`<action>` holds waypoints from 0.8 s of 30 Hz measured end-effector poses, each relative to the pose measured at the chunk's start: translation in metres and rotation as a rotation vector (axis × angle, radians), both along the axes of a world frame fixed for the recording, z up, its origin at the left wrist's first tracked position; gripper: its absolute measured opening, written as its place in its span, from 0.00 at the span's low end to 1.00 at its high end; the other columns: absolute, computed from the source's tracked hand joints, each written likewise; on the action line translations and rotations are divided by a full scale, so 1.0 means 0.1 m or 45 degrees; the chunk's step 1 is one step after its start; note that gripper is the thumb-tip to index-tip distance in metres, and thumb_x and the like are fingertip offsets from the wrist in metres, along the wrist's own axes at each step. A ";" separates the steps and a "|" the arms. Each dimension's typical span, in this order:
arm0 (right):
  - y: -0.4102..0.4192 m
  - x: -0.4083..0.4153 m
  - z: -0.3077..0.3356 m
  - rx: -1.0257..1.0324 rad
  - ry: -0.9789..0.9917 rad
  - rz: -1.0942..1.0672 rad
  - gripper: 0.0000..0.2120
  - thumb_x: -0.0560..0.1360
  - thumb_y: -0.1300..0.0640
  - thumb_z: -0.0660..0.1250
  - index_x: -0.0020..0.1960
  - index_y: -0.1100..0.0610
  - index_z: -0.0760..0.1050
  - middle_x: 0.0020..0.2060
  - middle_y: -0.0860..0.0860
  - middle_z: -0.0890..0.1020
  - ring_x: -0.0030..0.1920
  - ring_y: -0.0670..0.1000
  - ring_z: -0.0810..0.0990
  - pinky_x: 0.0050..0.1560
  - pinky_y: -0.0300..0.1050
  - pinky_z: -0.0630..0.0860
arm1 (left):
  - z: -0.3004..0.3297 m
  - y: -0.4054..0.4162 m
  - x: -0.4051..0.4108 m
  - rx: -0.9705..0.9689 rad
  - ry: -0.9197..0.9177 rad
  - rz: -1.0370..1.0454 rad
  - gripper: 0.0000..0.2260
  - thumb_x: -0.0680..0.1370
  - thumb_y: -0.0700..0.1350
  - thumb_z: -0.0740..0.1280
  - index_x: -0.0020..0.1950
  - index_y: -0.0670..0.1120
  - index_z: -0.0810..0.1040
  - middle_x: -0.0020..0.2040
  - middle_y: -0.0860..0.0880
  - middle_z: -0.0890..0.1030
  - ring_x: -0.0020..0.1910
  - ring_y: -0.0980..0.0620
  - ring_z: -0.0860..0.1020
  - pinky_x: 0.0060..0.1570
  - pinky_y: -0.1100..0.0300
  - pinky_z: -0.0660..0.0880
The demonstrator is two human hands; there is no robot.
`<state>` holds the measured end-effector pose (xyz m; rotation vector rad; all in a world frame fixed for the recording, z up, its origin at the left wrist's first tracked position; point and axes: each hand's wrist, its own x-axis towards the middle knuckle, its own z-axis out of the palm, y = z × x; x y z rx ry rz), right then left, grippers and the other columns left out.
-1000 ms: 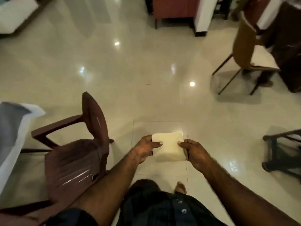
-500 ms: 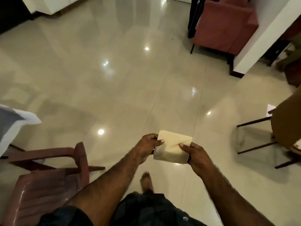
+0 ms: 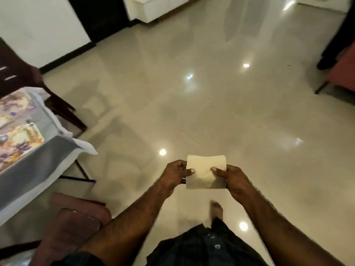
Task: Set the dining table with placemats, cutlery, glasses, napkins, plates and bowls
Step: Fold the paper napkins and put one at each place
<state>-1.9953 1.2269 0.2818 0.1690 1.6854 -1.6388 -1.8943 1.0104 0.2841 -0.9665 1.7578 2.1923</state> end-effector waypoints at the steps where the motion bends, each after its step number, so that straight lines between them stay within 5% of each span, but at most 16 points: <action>1: -0.19 -0.19 0.01 0.014 0.003 0.054 0.16 0.69 0.55 0.81 0.54 0.60 0.86 0.50 0.58 0.88 0.54 0.63 0.86 0.57 0.62 0.81 | 0.01 -0.12 -0.07 0.007 -0.024 0.064 0.15 0.76 0.37 0.77 0.61 0.37 0.81 0.54 0.40 0.87 0.50 0.43 0.85 0.48 0.47 0.83; 4: -0.85 -0.84 0.10 0.002 0.014 0.336 0.17 0.68 0.53 0.82 0.54 0.59 0.87 0.50 0.57 0.88 0.53 0.61 0.85 0.53 0.55 0.80 | 0.04 -0.57 -0.39 -0.013 -0.015 0.248 0.14 0.75 0.37 0.78 0.58 0.35 0.82 0.52 0.42 0.87 0.50 0.44 0.85 0.50 0.46 0.83; 9: -2.08 -1.58 0.34 -0.027 0.018 0.754 0.21 0.72 0.44 0.76 0.62 0.52 0.84 0.56 0.54 0.87 0.59 0.60 0.85 0.62 0.64 0.80 | 0.20 -1.25 -0.69 0.011 0.029 0.628 0.18 0.74 0.36 0.78 0.63 0.41 0.82 0.57 0.42 0.87 0.56 0.41 0.85 0.55 0.44 0.82; 13: -3.06 -1.87 0.38 -0.039 -0.035 0.829 0.18 0.79 0.46 0.72 0.62 0.58 0.82 0.57 0.58 0.86 0.59 0.63 0.85 0.63 0.67 0.78 | 0.24 -1.91 -0.83 0.133 0.117 0.907 0.16 0.76 0.32 0.74 0.63 0.41 0.80 0.55 0.40 0.87 0.50 0.43 0.85 0.46 0.49 0.82; 19: -4.58 -2.05 0.21 0.093 -0.117 1.052 0.14 0.78 0.57 0.73 0.61 0.61 0.83 0.56 0.60 0.86 0.59 0.65 0.84 0.62 0.66 0.79 | 0.03 -3.23 -0.90 0.185 0.076 1.032 0.17 0.76 0.32 0.73 0.64 0.41 0.83 0.59 0.39 0.86 0.55 0.41 0.86 0.56 0.46 0.82; 24: -5.83 -2.08 0.28 0.152 -0.038 1.198 0.12 0.75 0.63 0.75 0.58 0.60 0.84 0.52 0.59 0.88 0.55 0.62 0.85 0.56 0.60 0.81 | 0.21 -4.32 -0.87 0.147 0.051 1.096 0.14 0.77 0.37 0.76 0.62 0.44 0.85 0.57 0.41 0.87 0.53 0.44 0.85 0.55 0.45 0.81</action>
